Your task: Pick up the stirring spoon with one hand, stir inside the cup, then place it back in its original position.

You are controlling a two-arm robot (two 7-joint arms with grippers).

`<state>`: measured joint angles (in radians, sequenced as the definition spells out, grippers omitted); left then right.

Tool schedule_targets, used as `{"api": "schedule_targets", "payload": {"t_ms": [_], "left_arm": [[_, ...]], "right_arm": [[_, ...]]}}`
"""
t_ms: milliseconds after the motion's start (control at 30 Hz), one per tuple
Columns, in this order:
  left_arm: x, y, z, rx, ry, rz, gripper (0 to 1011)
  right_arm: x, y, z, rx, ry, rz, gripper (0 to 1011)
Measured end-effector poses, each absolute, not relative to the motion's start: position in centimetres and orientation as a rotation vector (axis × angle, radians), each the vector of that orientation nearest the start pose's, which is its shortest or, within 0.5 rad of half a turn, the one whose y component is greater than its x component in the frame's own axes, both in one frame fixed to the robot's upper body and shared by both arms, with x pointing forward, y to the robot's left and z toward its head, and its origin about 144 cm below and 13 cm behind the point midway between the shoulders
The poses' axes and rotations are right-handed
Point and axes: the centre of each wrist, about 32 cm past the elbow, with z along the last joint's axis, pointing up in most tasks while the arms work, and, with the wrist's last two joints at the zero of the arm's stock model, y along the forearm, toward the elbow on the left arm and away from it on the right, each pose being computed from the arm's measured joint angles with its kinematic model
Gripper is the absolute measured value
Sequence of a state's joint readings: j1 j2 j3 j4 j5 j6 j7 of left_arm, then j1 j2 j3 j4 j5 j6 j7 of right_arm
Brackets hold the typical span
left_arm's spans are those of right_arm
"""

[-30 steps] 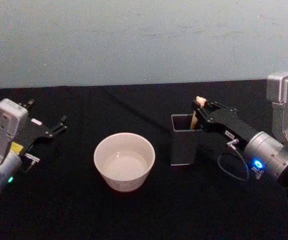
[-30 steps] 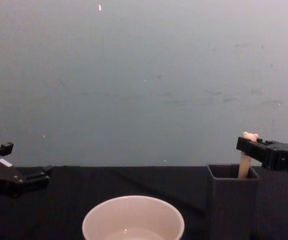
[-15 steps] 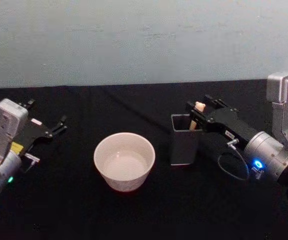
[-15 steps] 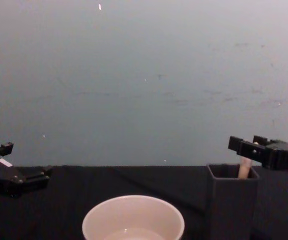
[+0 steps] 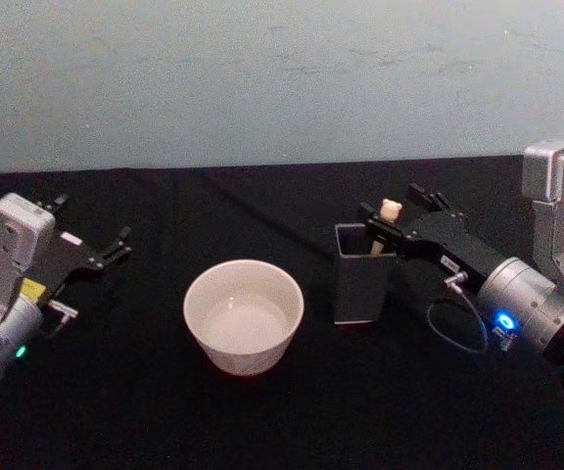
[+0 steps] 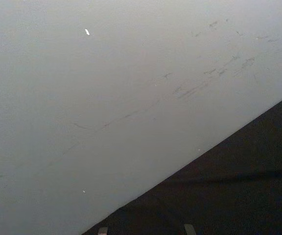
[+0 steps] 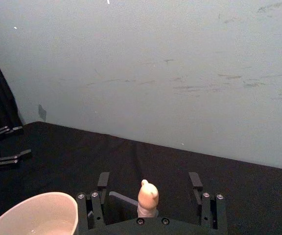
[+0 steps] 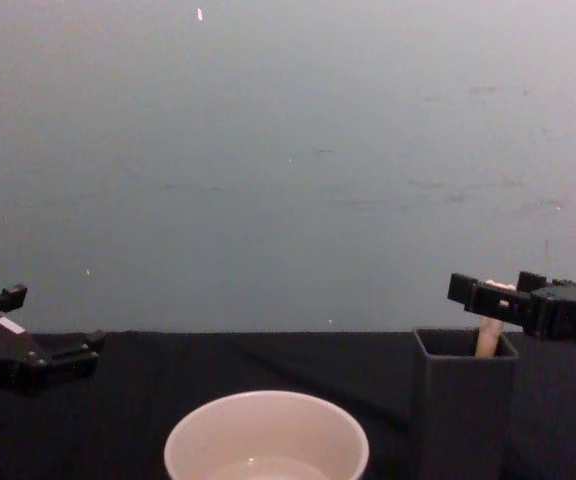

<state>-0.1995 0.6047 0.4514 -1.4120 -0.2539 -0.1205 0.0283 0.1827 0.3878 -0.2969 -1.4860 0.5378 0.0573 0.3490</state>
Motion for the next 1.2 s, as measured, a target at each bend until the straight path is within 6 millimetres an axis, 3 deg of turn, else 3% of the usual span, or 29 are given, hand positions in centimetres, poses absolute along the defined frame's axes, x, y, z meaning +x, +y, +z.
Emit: {"api": "schedule_targets", "payload": {"t_ms": [367,633,867,1200], "left_arm": [[48.9,31.0,114.0,0.305,-0.285,1.248,1001],[48.9,31.0,114.0,0.305,-0.285,1.248,1001],[48.9,31.0,114.0,0.304,-0.285,1.248,1001],[48.9,31.0,114.0,0.304,-0.285,1.248,1001]], "right_arm": [[49.6,-25.8,117.1,0.104,0.006,-1.046,1003],[49.6,-25.3,117.9,0.118,-0.147,-1.29,1002],[49.7,-25.7,116.2,-0.011,-0.12,-1.425,1003],[49.4,-25.7,113.1,-0.128,-0.006,-1.443,1003]]}}
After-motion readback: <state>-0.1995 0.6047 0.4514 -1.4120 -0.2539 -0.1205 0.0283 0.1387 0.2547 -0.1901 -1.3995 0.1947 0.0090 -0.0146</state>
